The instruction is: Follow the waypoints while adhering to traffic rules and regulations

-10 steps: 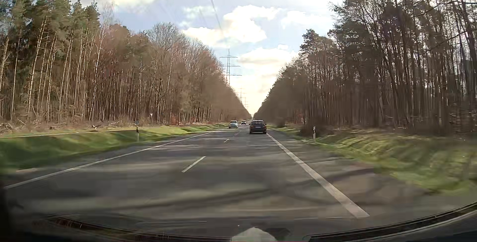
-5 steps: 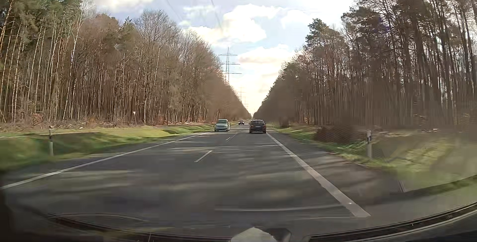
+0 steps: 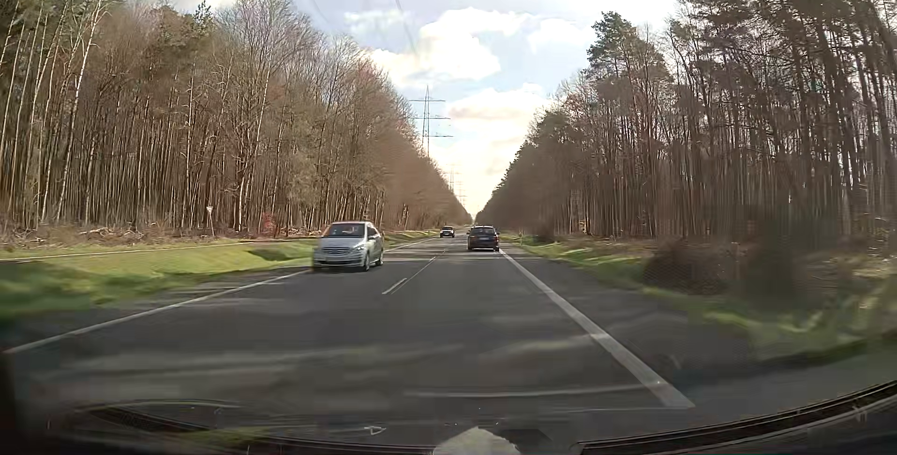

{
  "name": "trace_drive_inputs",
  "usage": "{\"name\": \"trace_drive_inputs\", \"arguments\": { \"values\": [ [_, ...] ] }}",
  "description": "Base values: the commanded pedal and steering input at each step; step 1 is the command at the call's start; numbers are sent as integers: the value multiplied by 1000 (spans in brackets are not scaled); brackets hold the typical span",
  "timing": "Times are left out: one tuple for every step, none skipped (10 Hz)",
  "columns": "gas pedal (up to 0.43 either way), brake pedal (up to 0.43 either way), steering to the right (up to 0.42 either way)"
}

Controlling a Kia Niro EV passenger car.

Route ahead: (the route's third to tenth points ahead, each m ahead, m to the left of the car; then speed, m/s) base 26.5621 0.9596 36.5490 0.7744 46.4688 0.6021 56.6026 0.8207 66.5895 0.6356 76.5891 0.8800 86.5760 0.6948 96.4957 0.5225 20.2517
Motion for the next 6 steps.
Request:
{"name": "trace_drive_inputs", "arguments": {
  "values": [
    [157, 0, 0],
    [157, 0, 0],
    [157, 0, 0],
    [157, 0, 0],
    [157, 0, 0],
    [157, 0, 0]
  ]
}}
